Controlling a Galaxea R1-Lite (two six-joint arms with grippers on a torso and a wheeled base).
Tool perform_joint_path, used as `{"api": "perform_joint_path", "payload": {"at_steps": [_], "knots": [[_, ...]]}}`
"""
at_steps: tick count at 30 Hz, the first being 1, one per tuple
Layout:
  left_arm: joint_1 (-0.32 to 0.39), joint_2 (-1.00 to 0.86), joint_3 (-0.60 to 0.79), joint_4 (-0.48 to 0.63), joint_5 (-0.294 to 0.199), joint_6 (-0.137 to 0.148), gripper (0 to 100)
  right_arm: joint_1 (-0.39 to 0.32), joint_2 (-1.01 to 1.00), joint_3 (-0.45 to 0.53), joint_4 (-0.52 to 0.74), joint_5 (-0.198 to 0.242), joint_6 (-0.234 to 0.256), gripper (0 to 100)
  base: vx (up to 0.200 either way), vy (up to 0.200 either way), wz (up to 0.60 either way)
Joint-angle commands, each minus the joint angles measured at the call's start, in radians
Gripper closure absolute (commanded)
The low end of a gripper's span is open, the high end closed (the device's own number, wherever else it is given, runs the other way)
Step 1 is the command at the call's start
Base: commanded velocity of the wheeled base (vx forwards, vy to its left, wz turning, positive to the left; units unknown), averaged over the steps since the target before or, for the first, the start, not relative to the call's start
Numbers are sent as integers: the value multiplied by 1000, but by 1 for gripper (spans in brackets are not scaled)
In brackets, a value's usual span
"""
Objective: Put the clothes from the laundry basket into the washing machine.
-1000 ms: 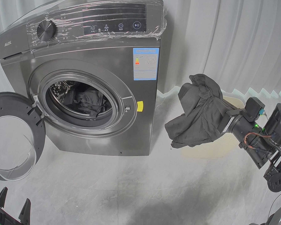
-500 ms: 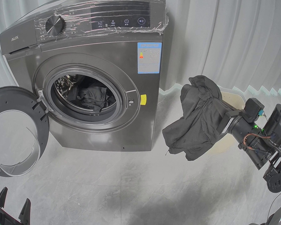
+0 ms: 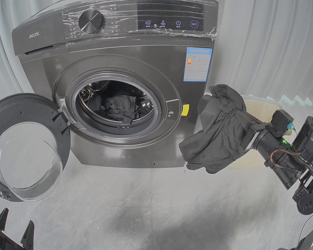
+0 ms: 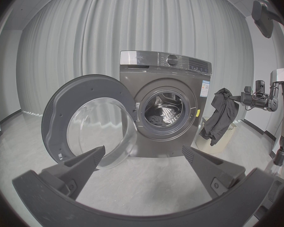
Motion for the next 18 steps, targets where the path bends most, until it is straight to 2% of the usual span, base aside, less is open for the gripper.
{"api": "perform_joint_path", "payload": {"at_steps": [1, 13, 18], "knots": [[0, -12, 15, 0, 0, 0, 0, 2, 7, 1, -1, 1, 1, 100, 0, 200, 0], [1, -14, 15, 0, 2, 0, 0, 15, 14, 7, -1, 1, 1, 100, 0, 200, 0], [1, -14, 15, -3, 2, 10, 0, 43, 10, 13, 1, 2, 1, 100, 0, 0, 0]]}}
